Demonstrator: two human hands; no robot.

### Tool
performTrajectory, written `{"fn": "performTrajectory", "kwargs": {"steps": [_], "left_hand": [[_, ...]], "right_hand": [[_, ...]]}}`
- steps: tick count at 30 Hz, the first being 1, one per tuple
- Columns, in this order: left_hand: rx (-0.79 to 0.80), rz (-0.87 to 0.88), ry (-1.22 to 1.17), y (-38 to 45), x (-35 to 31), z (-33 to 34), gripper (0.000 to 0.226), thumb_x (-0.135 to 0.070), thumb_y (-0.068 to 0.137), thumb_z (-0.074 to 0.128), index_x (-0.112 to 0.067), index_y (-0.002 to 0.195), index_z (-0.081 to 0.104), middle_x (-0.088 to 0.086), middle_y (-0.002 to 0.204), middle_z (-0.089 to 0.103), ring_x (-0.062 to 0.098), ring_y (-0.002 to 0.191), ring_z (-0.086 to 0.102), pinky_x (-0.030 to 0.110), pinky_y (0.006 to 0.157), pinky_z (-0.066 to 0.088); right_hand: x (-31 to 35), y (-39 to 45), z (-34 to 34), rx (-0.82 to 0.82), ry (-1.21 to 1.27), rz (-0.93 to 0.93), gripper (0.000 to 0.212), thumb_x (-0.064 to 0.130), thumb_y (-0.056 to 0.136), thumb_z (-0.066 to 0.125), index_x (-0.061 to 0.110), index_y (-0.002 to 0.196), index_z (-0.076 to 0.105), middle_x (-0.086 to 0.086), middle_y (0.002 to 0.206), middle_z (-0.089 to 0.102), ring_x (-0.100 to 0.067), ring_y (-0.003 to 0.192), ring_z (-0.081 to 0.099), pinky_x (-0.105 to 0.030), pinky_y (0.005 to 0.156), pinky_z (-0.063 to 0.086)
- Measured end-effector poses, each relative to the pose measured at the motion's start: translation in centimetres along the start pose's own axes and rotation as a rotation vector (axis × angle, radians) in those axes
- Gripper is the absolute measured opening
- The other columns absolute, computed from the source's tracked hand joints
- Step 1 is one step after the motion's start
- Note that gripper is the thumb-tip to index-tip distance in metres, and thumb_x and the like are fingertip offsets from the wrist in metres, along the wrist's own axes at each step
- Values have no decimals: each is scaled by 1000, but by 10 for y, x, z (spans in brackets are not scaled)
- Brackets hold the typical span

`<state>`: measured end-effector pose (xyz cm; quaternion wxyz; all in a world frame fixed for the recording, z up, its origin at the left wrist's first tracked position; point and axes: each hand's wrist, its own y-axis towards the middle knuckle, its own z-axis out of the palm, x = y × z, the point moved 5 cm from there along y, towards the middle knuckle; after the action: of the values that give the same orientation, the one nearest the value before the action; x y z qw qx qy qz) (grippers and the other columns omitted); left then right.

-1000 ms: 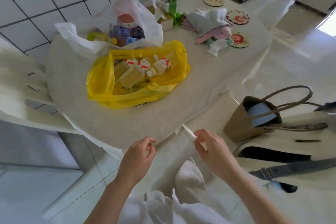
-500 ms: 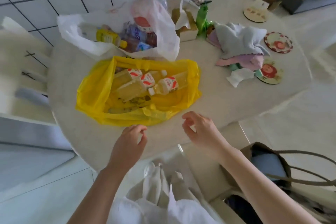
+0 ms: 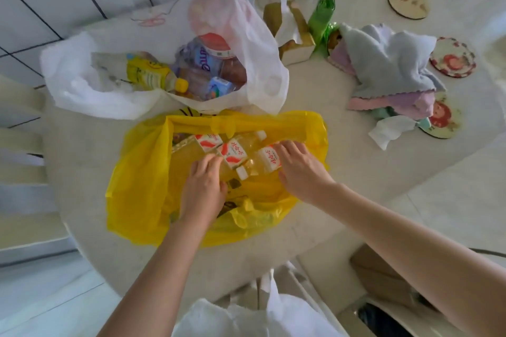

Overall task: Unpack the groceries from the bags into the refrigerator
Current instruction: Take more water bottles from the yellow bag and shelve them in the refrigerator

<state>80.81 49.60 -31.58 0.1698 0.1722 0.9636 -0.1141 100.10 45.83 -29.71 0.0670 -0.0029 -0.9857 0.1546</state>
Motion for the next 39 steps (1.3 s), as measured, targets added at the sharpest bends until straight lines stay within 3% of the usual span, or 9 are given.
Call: {"fn": "performTrajectory", "kwargs": {"steps": [4, 8, 14, 20, 24, 28, 30, 34, 39], "left_hand": [[13, -27, 56, 16, 4, 8, 68, -22, 83, 72, -19, 144, 41, 2, 146, 44, 26, 132, 38, 38, 95, 46], [5, -54, 46, 23, 9, 14, 70, -28, 80, 75, -18, 142, 43, 6, 141, 48, 29, 128, 42, 42, 91, 52], [19, -67, 122, 28, 8, 17, 79, -30, 76, 79, -15, 143, 40, 14, 136, 46, 32, 122, 42, 43, 94, 47], [-32, -66, 184, 27, -3, 28, 73, -28, 62, 89, -12, 121, 47, 21, 122, 53, 38, 109, 51, 47, 83, 50], [-51, -29, 190, 33, -7, 32, 74, -25, 66, 86, -11, 120, 38, 23, 119, 57, 41, 109, 56, 49, 85, 51], [-39, 5, 154, 35, -8, 37, 77, -25, 66, 87, -9, 120, 34, 22, 113, 63, 38, 101, 63, 46, 82, 53], [-27, -15, 174, 37, -8, 37, 79, -27, 69, 85, -7, 125, 33, 21, 118, 62, 36, 105, 63, 44, 84, 53], [138, -74, 223, 49, -3, 40, 85, -44, 77, 76, -9, 139, 30, 15, 142, 44, 31, 131, 43, 41, 101, 44], [180, -196, 12, 40, 7, 33, 87, -48, 69, 81, -11, 134, 37, 11, 139, 47, 31, 125, 47, 41, 95, 49]], "right_hand": [[-2, 21, 17, 62, -111, -10, 60, 21, 87, 57, 8, 142, 38, -13, 141, 44, -37, 129, 40, -44, 106, 39], [-2, 31, 20, 46, -141, -24, 60, 15, 80, 66, 7, 136, 47, -14, 129, 52, -39, 117, 49, -46, 94, 49], [-6, 39, 16, 68, -246, -79, 62, 18, 89, 60, 19, 143, 32, -11, 140, 34, -35, 124, 37, -42, 98, 42], [-11, 33, 28, 67, -271, -83, 61, 20, 82, 72, 16, 135, 41, -15, 134, 46, -36, 122, 46, -46, 101, 42], [-14, 32, 38, 75, -228, -99, 67, 17, 83, 71, 14, 140, 36, -14, 144, 43, -35, 137, 36, -50, 117, 22], [-16, 33, 42, 89, -253, -109, 71, 20, 87, 66, 19, 146, 26, -9, 150, 35, -31, 142, 27, -48, 119, 11], [-17, 33, 42, 83, -233, -106, 73, 21, 86, 67, 21, 147, 27, -8, 151, 35, -30, 142, 27, -47, 118, 11], [-23, 32, 43, 52, -212, -151, 72, 19, 83, 72, 21, 145, 35, -6, 148, 42, -29, 139, 34, -46, 117, 16], [-30, 27, 33, 2, -123, -275, 68, 14, 72, 80, 25, 133, 51, -3, 133, 57, -28, 127, 51, -46, 111, 32]]}}
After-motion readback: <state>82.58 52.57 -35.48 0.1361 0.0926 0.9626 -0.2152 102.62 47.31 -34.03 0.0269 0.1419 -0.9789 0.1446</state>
